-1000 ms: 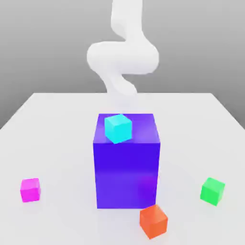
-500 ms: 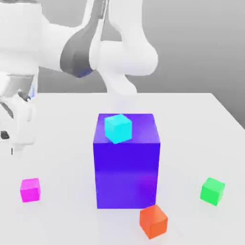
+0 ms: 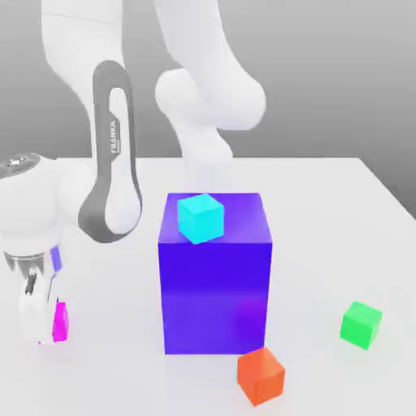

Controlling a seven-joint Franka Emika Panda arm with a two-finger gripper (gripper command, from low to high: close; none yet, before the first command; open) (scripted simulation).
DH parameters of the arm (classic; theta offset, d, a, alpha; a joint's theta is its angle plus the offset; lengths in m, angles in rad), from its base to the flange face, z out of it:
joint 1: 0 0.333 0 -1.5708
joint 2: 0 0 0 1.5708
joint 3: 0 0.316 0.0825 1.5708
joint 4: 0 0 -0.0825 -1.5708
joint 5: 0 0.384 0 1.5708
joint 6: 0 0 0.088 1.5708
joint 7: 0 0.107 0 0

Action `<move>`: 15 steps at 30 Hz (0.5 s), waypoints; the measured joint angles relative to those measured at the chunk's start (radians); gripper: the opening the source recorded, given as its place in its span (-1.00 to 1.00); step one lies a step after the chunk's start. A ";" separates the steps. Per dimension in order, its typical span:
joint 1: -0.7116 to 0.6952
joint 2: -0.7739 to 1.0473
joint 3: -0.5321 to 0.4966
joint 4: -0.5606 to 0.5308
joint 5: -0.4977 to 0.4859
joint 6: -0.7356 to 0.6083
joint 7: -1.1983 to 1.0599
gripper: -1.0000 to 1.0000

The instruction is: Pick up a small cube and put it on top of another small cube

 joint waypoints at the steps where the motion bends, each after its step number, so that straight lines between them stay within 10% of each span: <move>1: 0.000 0.000 0.000 0.000 -0.001 0.001 0.001 -1.00; 15: 0.140 -0.225 0.125 0.023 -0.036 -0.173 0.059 -1.00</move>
